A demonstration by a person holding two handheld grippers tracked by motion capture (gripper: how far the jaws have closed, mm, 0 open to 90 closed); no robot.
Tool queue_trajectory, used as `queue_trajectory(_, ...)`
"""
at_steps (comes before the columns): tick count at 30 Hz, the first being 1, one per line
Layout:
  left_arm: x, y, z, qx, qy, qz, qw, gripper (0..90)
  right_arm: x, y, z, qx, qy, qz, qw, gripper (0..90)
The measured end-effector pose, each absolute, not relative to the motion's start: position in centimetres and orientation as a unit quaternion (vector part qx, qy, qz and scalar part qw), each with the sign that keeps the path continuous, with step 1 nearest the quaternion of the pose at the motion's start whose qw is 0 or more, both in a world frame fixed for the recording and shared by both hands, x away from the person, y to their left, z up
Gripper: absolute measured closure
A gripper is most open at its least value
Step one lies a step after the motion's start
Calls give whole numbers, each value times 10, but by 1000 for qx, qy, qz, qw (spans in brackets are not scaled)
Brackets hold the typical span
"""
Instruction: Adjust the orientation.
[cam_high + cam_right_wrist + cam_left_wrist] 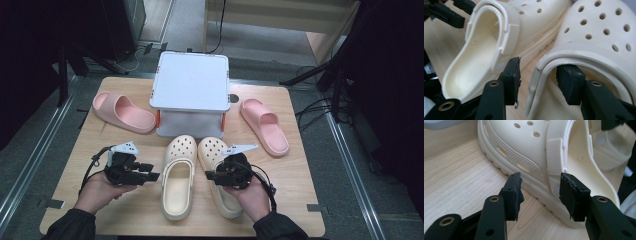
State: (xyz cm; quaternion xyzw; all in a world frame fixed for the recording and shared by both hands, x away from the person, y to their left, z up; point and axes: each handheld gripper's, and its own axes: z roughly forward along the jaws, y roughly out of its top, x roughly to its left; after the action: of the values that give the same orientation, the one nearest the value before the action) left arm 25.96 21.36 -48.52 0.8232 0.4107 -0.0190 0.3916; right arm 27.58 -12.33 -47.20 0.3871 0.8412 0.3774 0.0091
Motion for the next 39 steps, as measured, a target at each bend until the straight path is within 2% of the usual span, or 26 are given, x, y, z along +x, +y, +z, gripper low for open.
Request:
queue_trajectory(6,259,211,-483,826,398,-10,398,518,275,-114,-474,386,836,391,-6,511)
queue_trajectory(14,260,204,-488,834,394,-26,386,538,272,-101,-478,375,836,401,-13,477)
queue_trajectory(21,261,201,-490,831,389,-51,395,616,270,-98,-479,370,837,403,-4,480)
queue_trajectory(26,259,197,-491,832,381,-62,399,633,270,-97,-479,368,838,403,0,477)
queue_trajectory(33,259,204,-485,828,391,-41,399,666,270,-100,-480,364,838,406,0,478)
queue_trajectory(39,265,211,-470,814,407,-10,414,770,267,-101,-482,363,839,406,-7,454)
